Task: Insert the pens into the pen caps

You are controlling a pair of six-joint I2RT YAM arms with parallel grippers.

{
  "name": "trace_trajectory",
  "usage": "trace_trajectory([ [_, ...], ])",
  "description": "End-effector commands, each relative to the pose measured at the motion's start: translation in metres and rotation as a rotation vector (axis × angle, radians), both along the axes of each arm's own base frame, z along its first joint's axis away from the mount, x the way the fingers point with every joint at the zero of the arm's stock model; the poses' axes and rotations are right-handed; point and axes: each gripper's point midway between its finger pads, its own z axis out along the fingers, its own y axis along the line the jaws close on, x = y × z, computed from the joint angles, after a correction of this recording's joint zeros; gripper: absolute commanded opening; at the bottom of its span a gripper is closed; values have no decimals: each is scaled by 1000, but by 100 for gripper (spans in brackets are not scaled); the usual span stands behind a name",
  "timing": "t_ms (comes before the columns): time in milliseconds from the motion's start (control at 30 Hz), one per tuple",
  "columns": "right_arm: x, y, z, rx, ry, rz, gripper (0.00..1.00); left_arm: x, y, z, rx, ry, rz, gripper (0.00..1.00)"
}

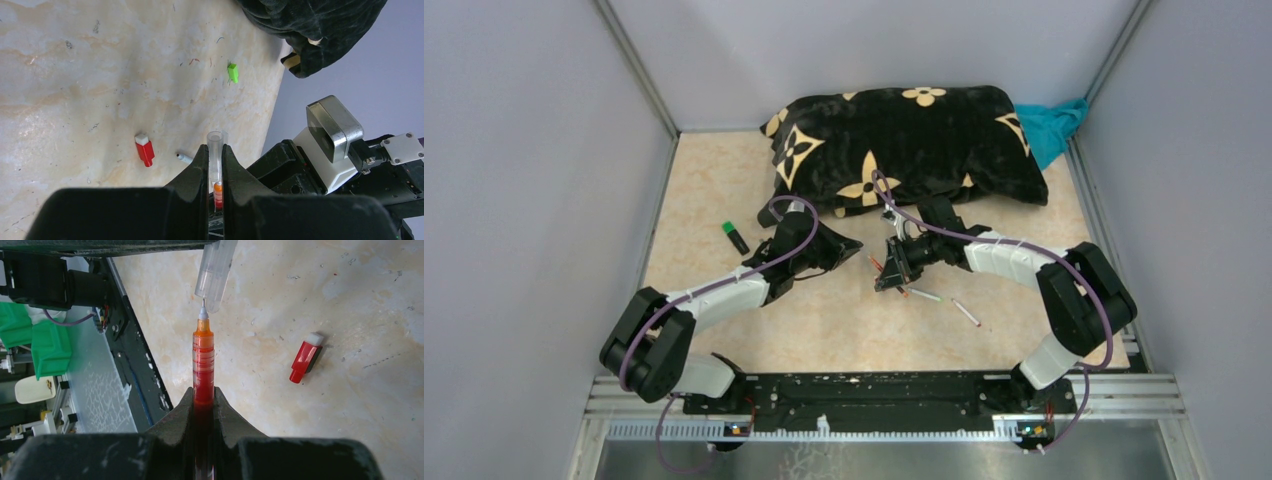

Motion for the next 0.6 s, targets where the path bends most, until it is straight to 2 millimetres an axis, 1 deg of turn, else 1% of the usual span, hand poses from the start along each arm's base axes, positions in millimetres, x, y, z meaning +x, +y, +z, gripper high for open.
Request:
trace_trajectory([
  [0,3,5,8,5,-46,7,0,-1,0,4,-22,-2,18,0],
  [233,8,8,9,7,-47,0,0,-1,-2,3,-28,3,8,0],
  [567,9,11,12,22,-43,5,0,-1,-6,2,-33,8,-1,0],
])
